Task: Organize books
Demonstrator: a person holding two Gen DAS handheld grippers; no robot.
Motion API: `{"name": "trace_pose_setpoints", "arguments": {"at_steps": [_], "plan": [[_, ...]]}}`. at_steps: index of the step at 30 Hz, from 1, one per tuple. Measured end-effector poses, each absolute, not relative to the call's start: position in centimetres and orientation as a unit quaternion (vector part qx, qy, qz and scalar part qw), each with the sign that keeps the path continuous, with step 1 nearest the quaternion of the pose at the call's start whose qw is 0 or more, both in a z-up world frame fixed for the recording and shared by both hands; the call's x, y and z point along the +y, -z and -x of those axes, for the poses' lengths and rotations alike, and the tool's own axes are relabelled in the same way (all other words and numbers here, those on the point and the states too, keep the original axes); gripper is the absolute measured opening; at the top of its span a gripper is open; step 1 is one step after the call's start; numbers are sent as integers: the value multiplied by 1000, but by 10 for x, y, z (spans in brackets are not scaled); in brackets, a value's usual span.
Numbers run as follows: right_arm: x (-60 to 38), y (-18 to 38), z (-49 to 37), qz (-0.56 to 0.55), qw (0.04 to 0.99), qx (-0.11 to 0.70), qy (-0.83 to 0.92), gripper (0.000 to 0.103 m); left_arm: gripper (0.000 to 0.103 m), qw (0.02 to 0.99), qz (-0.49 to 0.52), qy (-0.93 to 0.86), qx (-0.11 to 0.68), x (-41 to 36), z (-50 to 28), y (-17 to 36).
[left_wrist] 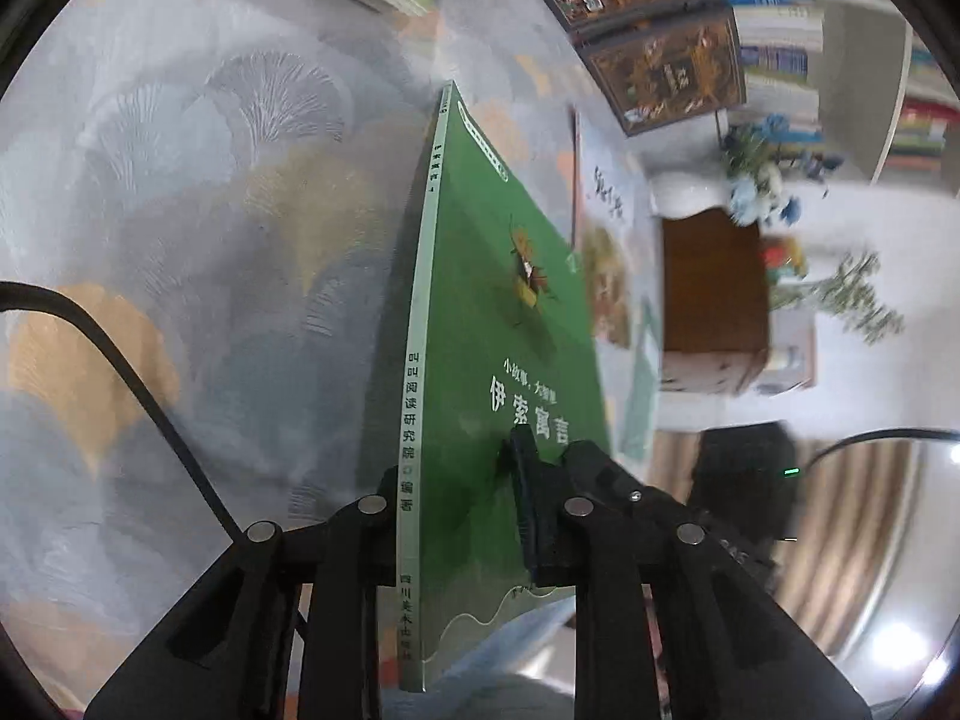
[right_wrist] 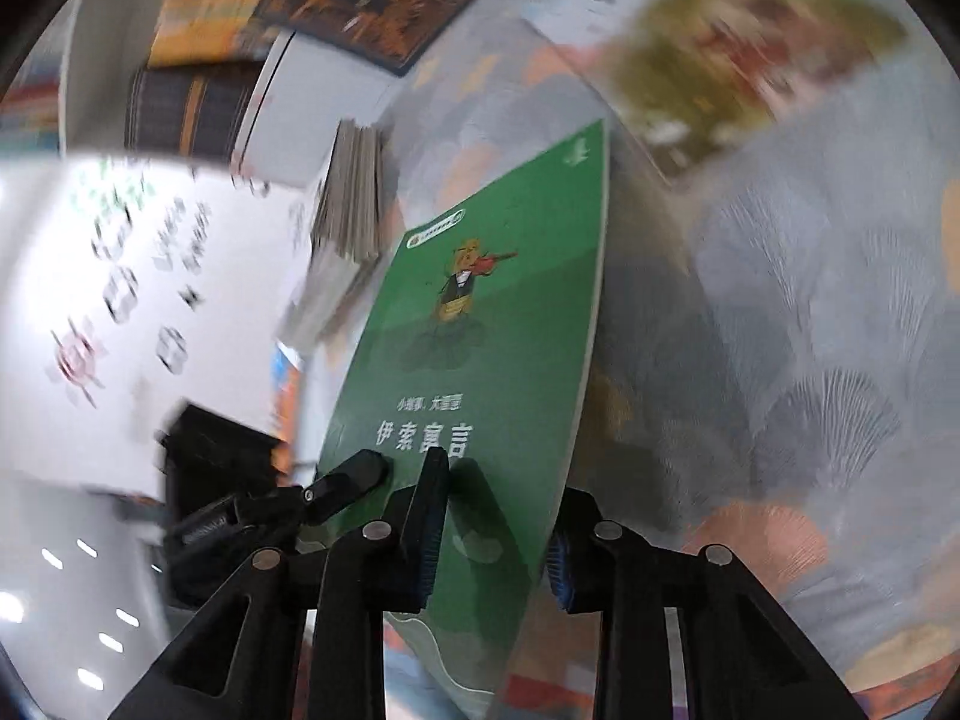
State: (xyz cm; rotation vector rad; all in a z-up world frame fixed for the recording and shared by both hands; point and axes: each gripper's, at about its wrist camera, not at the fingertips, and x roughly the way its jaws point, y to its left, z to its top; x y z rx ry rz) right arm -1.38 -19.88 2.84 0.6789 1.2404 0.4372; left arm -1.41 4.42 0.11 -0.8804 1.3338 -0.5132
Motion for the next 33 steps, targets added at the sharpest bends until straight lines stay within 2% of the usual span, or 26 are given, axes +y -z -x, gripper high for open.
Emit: {"name": "trace_pose_setpoints", "arguments": {"at_steps": [3, 10, 18, 24, 29, 33], "plan": [[-188, -35, 15, -248, 762, 566, -194, 28, 21, 697, 337, 221, 594, 38, 16, -9], [-183, -63, 27, -156, 809, 531, -198, 28, 19, 760, 237, 259, 548, 22, 27, -51], [-191, -103, 22, -146, 829, 496, -215, 28, 20, 779, 252, 288, 496, 23, 20, -87], [-170, -144, -13, -137, 843, 456, -250, 28, 21, 808, 276, 281, 438, 54, 3, -123], [-125, -152, -66, -124, 842, 437, -291, 29, 20, 834, 285, 243, 405, 97, -30, -133], [-84, -137, -113, -118, 826, 450, -318, 30, 20, 844, 290, 200, 405, 133, -62, -122]]}}
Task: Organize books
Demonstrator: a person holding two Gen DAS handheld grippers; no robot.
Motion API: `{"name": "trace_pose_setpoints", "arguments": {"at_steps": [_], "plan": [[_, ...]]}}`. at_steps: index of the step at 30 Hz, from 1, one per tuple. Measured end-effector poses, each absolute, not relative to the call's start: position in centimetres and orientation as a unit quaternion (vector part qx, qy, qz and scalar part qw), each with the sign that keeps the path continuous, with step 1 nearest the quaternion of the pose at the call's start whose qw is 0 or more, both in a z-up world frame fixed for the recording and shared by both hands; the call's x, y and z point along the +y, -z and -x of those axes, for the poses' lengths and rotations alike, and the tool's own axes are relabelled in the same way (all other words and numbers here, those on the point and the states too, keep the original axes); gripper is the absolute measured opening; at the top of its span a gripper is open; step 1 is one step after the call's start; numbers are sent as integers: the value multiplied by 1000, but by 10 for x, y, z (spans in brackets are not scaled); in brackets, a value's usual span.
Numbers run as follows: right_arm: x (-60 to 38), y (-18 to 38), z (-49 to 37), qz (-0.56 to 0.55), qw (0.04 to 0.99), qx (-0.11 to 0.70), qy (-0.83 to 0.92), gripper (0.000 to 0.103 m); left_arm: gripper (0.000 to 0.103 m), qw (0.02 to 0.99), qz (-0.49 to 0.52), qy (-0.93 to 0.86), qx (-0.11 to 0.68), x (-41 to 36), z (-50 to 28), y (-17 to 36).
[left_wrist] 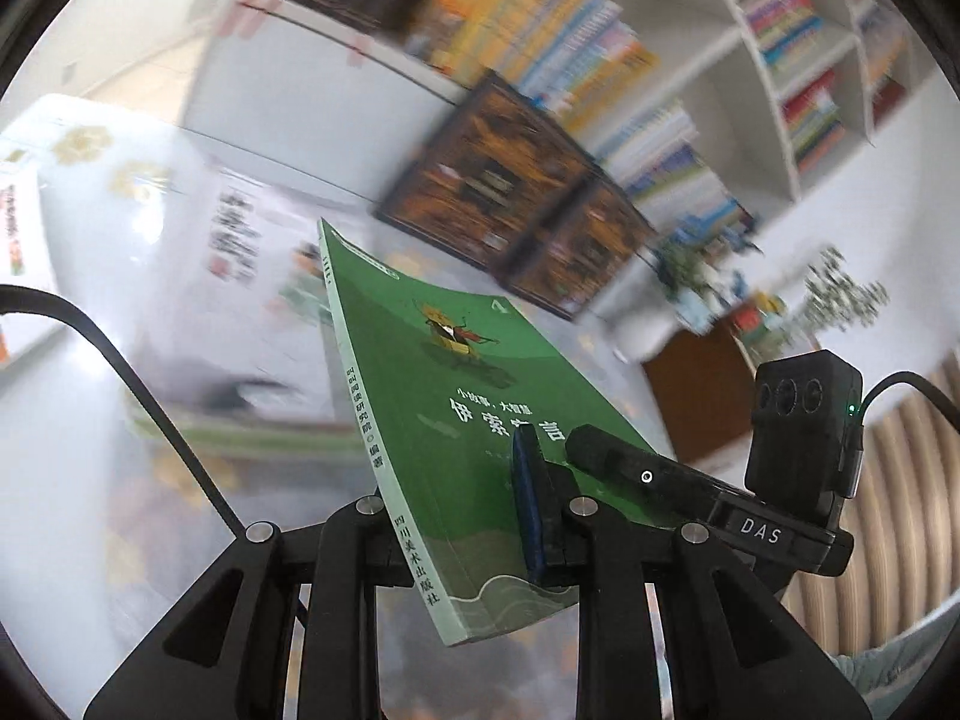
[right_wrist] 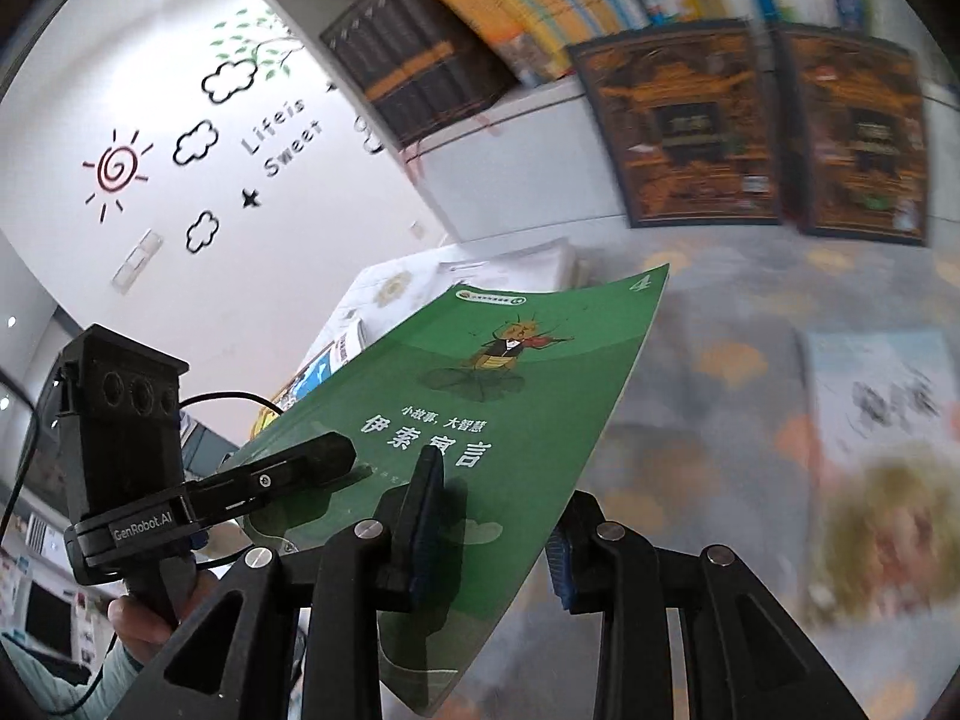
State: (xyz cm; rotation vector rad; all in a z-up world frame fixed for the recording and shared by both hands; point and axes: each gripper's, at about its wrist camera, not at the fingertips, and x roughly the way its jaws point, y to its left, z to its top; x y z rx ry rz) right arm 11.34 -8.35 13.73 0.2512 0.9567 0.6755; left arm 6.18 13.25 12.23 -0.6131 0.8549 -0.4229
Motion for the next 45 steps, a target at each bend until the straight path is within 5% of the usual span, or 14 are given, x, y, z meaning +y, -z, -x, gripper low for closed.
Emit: {"name": "trace_pose_setpoints", "arguments": {"at_steps": [14, 26, 36, 45], "plan": [[-7, -87, -216, -123, 788, 510, -324, 30, 24, 829, 330, 130, 432, 196, -137, -68], [1, -69, -228, -116, 785, 534, -294, 31, 28, 817, 375, 74, 432, 225, -93, -50], [-81, -61, -167, -221, 761, 545, -275, 49, 30, 813, 338, 94, 464, 187, -38, -56], [-187, -42, -81, -269, 752, 562, -213, 54, 30, 801, 317, 142, 488, 109, -8, -64]]}}
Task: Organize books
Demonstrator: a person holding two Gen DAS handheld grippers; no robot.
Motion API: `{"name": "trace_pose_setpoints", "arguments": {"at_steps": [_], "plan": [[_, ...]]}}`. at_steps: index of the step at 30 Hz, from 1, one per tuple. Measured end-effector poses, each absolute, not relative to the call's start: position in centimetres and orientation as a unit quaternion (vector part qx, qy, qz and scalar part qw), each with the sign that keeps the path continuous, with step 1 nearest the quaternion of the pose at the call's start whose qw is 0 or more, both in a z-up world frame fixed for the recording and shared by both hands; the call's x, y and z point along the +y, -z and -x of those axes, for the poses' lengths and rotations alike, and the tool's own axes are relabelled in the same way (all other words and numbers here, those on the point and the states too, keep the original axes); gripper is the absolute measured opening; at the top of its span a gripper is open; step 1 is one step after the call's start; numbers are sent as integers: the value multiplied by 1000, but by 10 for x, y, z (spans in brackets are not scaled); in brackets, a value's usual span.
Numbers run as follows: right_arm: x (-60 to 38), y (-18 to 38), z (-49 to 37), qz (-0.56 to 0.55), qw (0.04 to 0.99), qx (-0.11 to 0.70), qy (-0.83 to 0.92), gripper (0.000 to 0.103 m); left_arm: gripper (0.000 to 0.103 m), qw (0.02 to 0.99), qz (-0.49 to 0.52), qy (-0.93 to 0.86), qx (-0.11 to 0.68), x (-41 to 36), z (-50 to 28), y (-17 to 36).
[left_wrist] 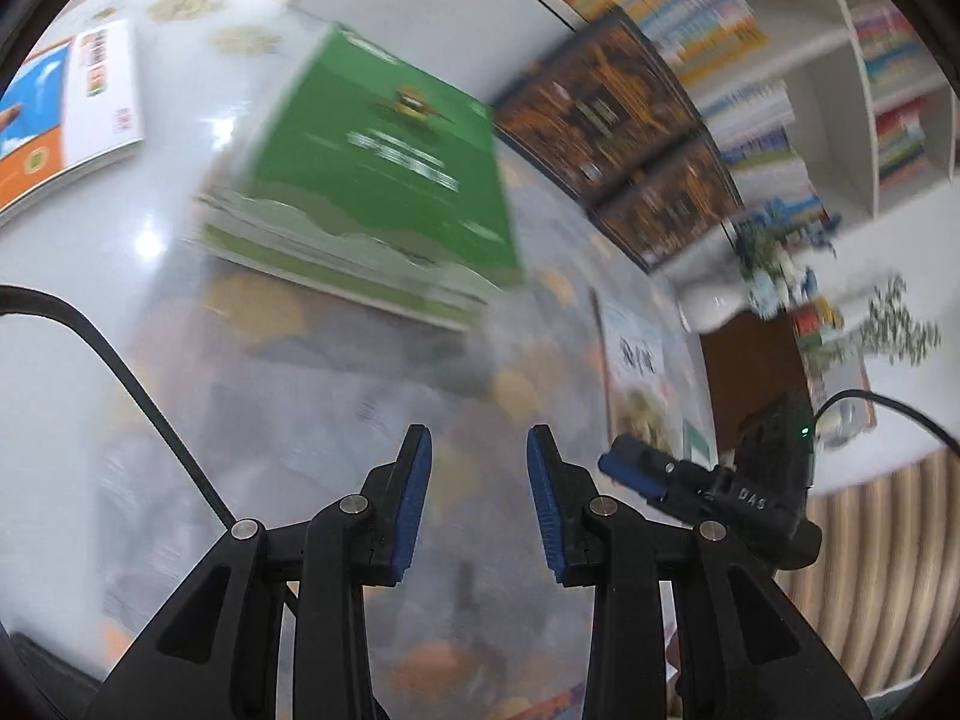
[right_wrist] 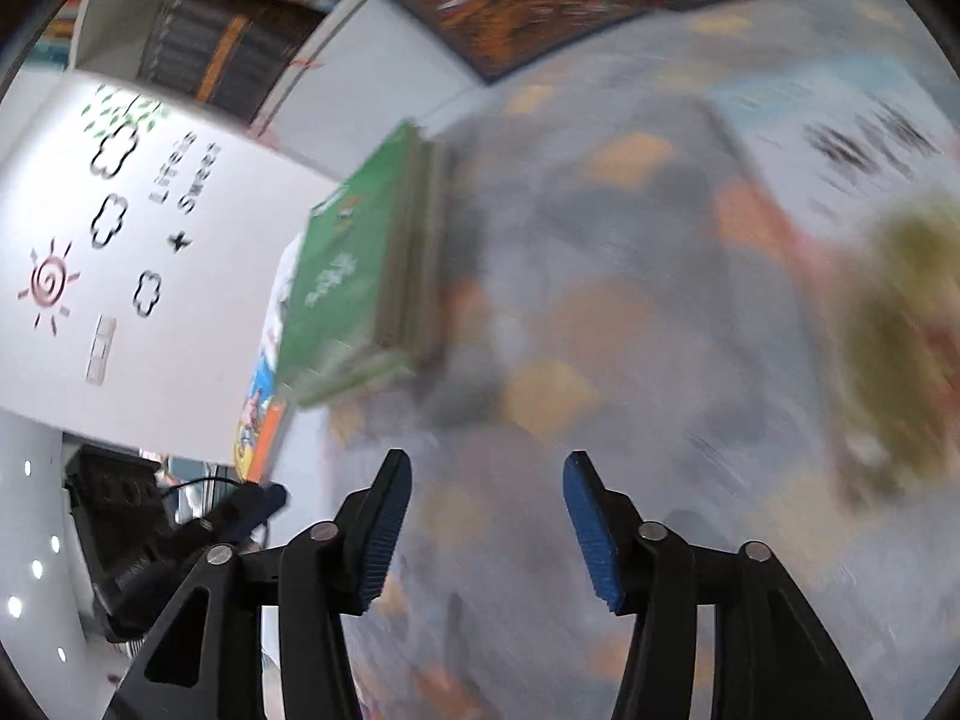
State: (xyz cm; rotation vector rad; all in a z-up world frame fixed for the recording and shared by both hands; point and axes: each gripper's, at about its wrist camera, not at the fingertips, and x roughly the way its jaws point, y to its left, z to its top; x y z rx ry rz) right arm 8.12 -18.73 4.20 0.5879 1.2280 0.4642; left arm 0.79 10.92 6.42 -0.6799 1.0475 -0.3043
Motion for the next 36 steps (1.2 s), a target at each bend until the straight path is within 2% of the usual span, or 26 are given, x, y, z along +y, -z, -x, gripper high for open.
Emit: {"name": "trace_pose_setpoints", "arguments": {"at_steps": [6, 9, 13, 20, 26, 31, 36], "plan": [[-270, -32, -50, -333, 732, 570, -172, 54, 30, 797, 305, 169, 493, 56, -24, -75], [-302, -41, -37, -339, 739, 561, -156, 58, 30, 812, 260, 130, 506, 43, -57, -73], [-338, -43, -25, -356, 737, 558, -135, 58, 30, 782, 247, 76, 567, 49, -92, -53], [-385, -35, -11, -382, 729, 558, -105, 58, 30, 759, 264, 52, 593, 66, -129, -49], [-395, -39, -14, -374, 733, 557, -115, 58, 30, 745, 293, 48, 598, 74, -126, -47], [-399, -44, -32, -345, 743, 560, -126, 58, 30, 738, 291, 100, 601, 29, -112, -44], [-399, -51, -67, -299, 761, 561, -128, 58, 30, 722, 264, 163, 618, -52, -103, -32]]}}
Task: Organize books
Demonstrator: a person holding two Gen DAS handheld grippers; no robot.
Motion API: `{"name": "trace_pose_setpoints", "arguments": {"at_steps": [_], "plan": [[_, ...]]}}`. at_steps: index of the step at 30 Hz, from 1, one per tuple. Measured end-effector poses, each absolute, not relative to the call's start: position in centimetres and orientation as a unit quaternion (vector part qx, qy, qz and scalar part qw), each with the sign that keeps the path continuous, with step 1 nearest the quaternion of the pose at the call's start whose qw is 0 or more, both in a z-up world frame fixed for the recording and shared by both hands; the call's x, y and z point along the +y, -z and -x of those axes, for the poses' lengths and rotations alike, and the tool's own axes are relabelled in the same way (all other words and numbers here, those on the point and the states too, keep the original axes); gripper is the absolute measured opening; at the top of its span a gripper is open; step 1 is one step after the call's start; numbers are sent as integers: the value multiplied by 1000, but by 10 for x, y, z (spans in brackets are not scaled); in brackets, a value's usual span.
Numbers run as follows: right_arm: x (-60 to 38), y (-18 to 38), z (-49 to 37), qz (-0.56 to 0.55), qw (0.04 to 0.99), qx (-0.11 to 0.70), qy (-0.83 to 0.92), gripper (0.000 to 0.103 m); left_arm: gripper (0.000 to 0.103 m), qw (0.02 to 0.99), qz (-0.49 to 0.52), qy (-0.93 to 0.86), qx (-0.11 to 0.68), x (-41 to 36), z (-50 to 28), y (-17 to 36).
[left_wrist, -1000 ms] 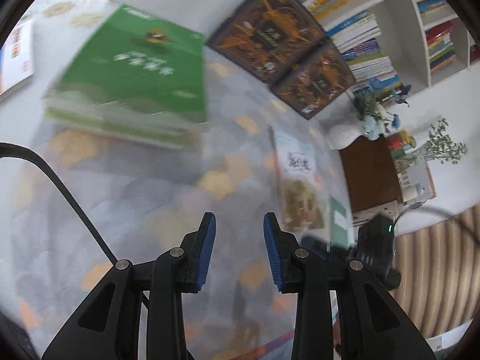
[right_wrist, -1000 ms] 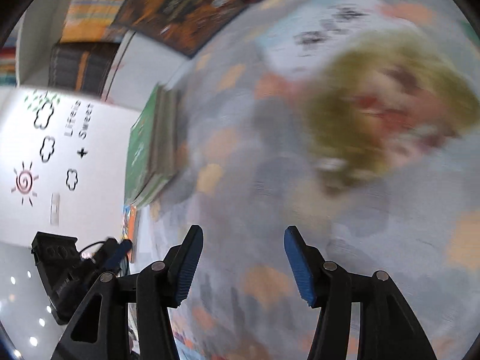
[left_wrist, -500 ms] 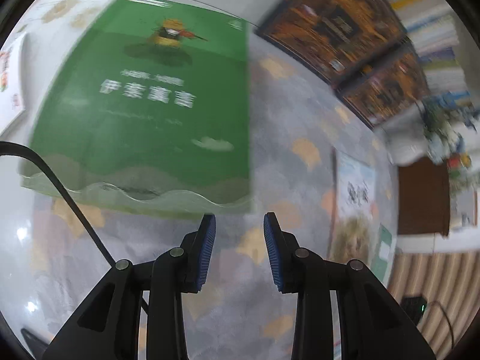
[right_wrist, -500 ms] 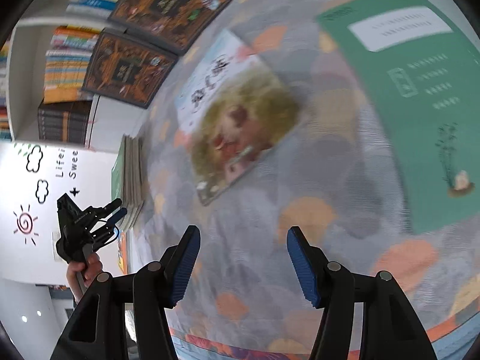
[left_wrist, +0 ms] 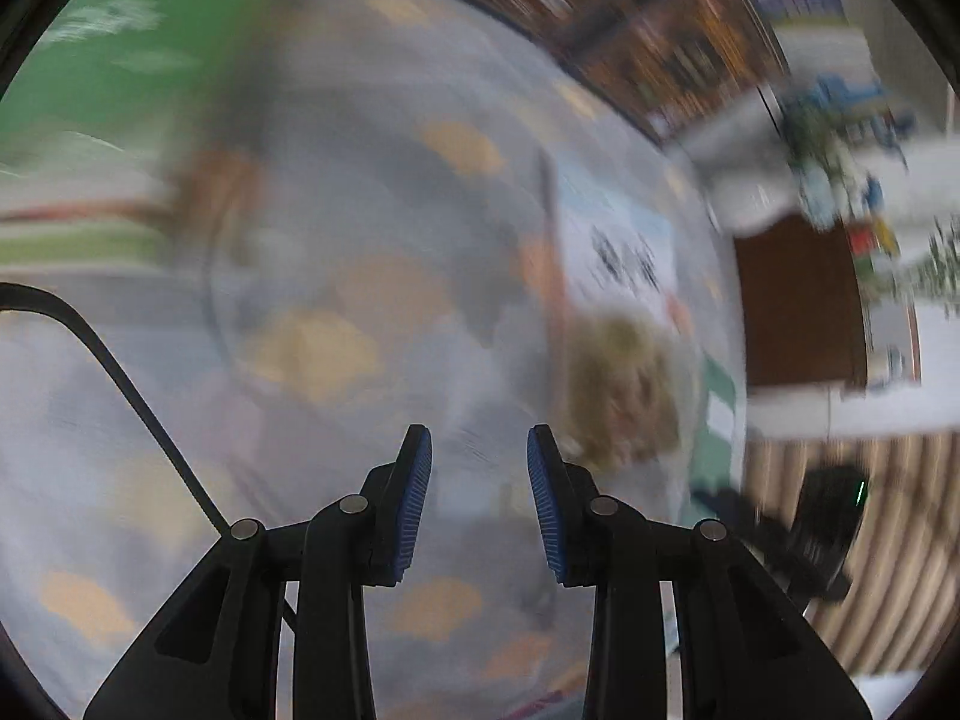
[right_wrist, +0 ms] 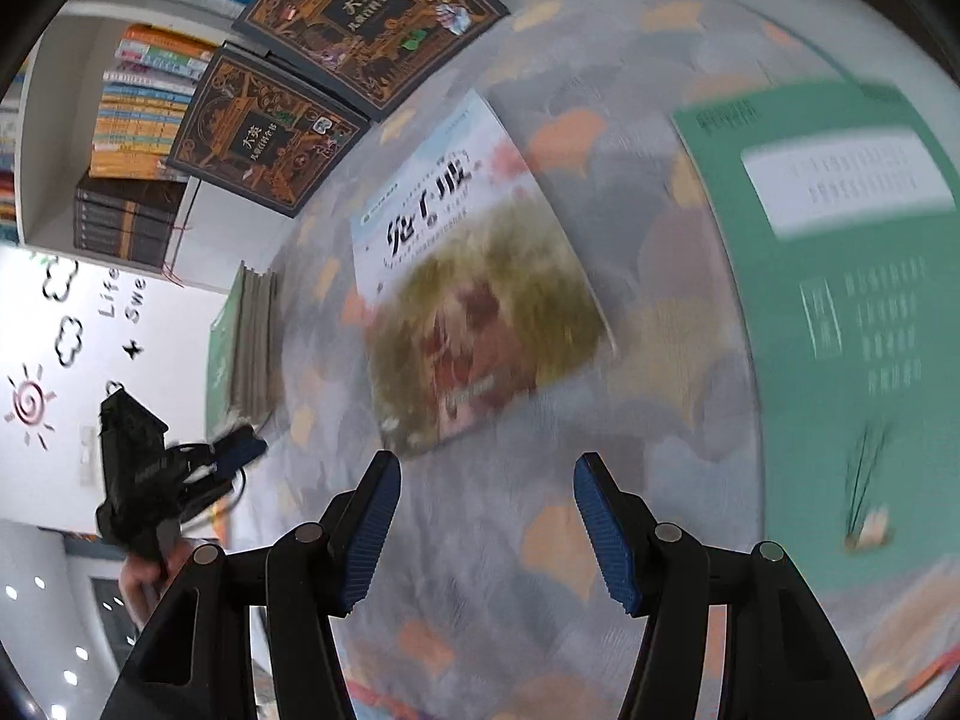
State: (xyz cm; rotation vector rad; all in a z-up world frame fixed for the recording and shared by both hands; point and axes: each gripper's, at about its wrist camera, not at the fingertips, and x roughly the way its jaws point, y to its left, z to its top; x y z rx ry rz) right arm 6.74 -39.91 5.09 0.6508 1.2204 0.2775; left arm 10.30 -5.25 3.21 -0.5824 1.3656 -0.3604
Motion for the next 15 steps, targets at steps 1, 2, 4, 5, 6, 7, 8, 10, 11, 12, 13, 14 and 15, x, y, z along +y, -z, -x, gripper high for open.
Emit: {"name": "trace_pose_setpoints", "arguments": {"at_steps": [1, 2, 4, 5, 6, 7, 8, 10, 11, 12, 13, 14, 15], "plan": [[-400, -51, -77, -292, 766, 559, -127, 58, 30, 722, 257, 172, 619, -69, -104, -30], [-401, -51, -86, -287, 769, 558, -124, 58, 30, 723, 247, 178, 621, -83, -106, -27], [-404, -46, -109, -273, 773, 562, -114, 59, 30, 726, 232, 180, 621, -105, -115, -24], [-405, -41, -122, -265, 773, 566, -106, 59, 30, 731, 231, 177, 617, -112, -119, -23], [-406, -38, -131, -260, 776, 566, -102, 59, 30, 737, 232, 169, 612, -117, -123, -22], [-406, -37, -140, -255, 781, 561, -102, 59, 30, 743, 233, 160, 607, -121, -128, -21], [-406, -37, -145, -249, 788, 554, -101, 58, 30, 748, 234, 155, 601, -122, -133, -20], [-404, -38, -156, -220, 806, 543, -88, 49, 30, 756, 239, 142, 593, -126, -139, -15], [-403, -37, -161, -209, 810, 542, -85, 44, 30, 756, 244, 139, 592, -127, -142, -12], [-402, -35, -166, -202, 813, 539, -88, 39, 30, 755, 249, 138, 591, -128, -143, -8], [-400, -34, -170, -196, 816, 537, -90, 38, 31, 752, 258, 138, 591, -129, -144, -2], [-398, -32, -172, -188, 818, 536, -90, 38, 32, 751, 266, 136, 588, -129, -143, 1], [-396, -28, -174, -177, 819, 538, -92, 38, 38, 756, 274, 136, 578, -129, -141, 0]]}}
